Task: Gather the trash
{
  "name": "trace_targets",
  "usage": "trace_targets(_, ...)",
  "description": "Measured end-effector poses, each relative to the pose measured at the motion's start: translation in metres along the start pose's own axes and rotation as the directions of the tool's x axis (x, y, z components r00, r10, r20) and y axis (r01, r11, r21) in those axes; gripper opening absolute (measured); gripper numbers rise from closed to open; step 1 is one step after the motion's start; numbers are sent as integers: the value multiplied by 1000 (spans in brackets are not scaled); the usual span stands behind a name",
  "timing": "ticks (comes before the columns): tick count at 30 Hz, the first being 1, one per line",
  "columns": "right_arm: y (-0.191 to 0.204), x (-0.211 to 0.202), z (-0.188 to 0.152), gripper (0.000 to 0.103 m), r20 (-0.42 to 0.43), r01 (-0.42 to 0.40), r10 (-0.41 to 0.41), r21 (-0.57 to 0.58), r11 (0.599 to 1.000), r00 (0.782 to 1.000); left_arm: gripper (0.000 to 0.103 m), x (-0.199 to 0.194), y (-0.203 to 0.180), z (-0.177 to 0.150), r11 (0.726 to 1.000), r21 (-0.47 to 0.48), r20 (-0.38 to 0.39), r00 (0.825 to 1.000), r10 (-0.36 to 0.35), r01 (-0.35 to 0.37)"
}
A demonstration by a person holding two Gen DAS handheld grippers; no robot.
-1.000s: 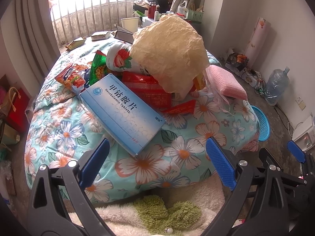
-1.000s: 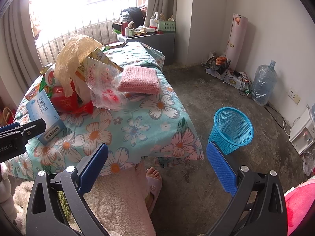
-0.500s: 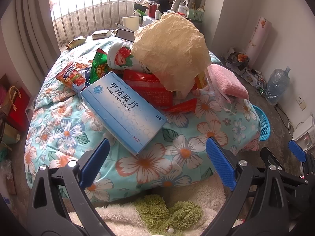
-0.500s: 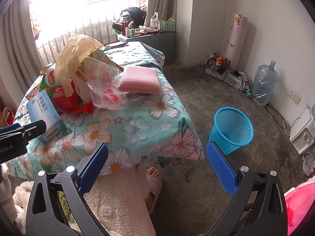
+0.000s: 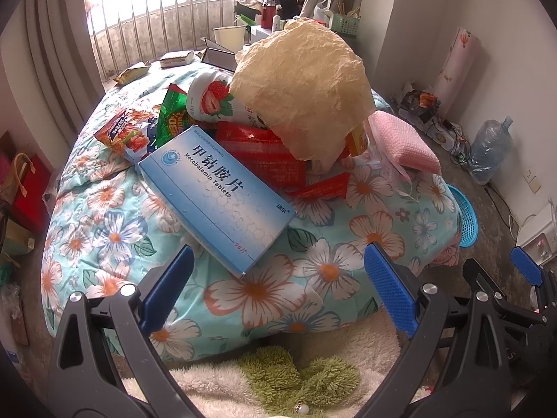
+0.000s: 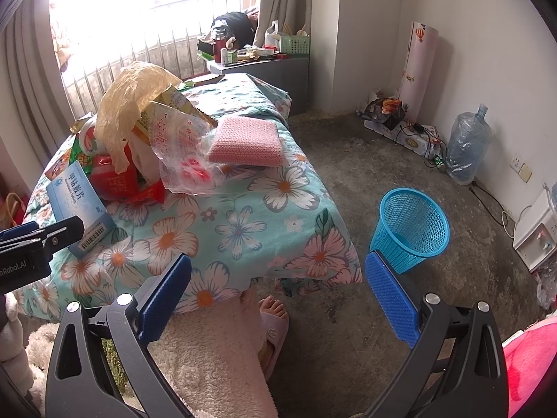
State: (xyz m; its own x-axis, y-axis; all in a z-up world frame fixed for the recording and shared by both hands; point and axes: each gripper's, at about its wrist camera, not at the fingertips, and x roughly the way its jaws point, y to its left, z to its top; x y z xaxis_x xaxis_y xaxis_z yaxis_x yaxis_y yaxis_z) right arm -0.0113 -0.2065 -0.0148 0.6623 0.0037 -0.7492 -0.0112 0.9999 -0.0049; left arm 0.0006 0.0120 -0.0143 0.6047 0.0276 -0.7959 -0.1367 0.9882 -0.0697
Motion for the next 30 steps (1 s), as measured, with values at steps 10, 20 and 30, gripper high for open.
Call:
trace_targets(10,11,12,8,98,-18,-53,54,25,998,998,94,9,11,14,999,27,34,998,-48,47)
trace_targets(20,42,25,16,97,26,-14,16,-91,996,1000,94,11,34,41,984,80,195,966,-172,159)
trace_targets(30,54,43,45,97,76,-126,132,-76,989,988,94,4,37,111,961,119,316,908,-275,249)
